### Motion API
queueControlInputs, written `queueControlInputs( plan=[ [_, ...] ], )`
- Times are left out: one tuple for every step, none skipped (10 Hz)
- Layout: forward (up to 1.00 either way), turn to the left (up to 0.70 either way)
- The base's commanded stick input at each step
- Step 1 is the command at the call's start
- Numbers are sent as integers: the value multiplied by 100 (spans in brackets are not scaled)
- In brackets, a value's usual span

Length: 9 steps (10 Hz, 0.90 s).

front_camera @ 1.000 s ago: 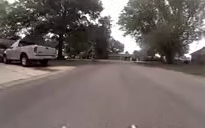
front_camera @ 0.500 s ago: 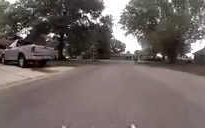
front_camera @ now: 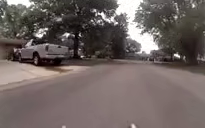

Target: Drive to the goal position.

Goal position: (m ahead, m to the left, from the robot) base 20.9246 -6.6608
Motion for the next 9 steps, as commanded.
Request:
queueControlInputs(
  plan=[
    [70,0],
    [70,0],
    [70,0],
    [70,0],
    [70,0],
    [70,0],
    [70,0],
    [70,0],
    [70,0]
  ],
)
